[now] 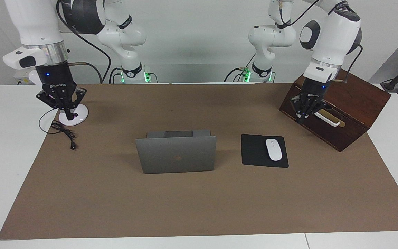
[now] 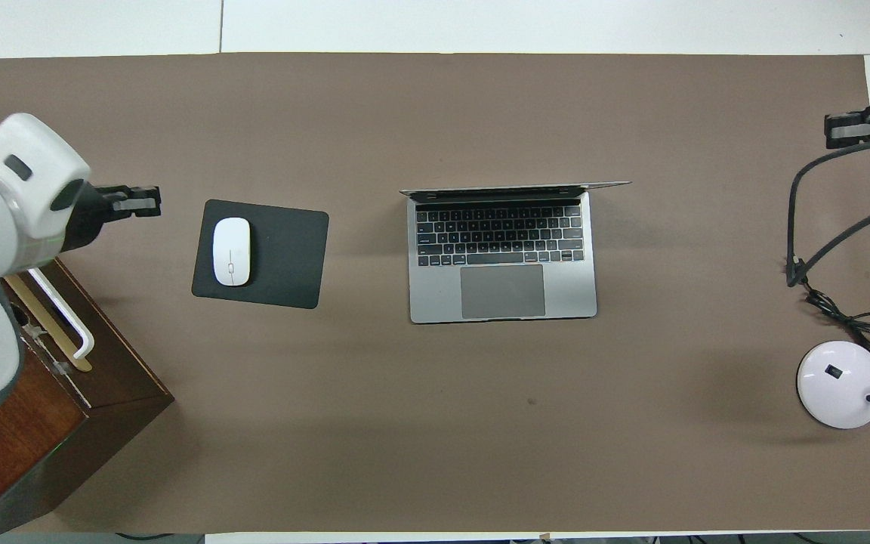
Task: Close laptop with both arms
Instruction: 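Reach the left gripper toward the laptop front while the right gripper reaches the lid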
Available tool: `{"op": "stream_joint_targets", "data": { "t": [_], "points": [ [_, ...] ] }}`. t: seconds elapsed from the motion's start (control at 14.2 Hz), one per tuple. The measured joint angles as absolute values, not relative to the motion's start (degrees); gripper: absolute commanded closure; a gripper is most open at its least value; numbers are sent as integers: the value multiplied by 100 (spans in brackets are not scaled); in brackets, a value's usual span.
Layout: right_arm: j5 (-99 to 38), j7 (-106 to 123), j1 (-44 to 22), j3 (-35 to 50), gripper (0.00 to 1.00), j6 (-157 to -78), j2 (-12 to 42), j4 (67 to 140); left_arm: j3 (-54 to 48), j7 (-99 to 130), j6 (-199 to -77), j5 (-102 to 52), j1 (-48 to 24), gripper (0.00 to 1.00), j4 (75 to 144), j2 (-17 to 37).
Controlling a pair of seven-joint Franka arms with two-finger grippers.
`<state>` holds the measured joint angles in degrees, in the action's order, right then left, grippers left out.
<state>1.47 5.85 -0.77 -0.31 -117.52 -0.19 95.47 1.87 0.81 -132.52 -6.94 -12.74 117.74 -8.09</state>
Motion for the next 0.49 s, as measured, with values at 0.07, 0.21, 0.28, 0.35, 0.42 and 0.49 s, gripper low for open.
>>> {"op": "stream_joint_targets", "data": {
  "t": [0.07,0.21,0.28,0.35,0.42,0.49],
  "points": [
    [147,426,-89,66,100,-11825,12,9547,183,-19,-13525,-695,-1433,100,12053,-899],
    [147,16,-116,269,100,-11888,50,9547,179,-213,-14090,-695,-1788,100,12665,-1074],
    [147,-136,-120,349,100,-11930,66,9547,177,-266,-14335,-695,-1954,100,12928,-1144],
    [147,-273,-120,407,100,-11955,85,9548,176,-298,-14557,-695,-2120,100,13137,-1192],
    [147,-431,-119,463,100,-11969,106,9548,176,-314,-14745,-695,-2283,100,13296,-1219],
    [147,-614,-122,526,100,-12003,127,9548,176,-314,-14917,-695,-2443,100,13425,-1229]
  ]
}}
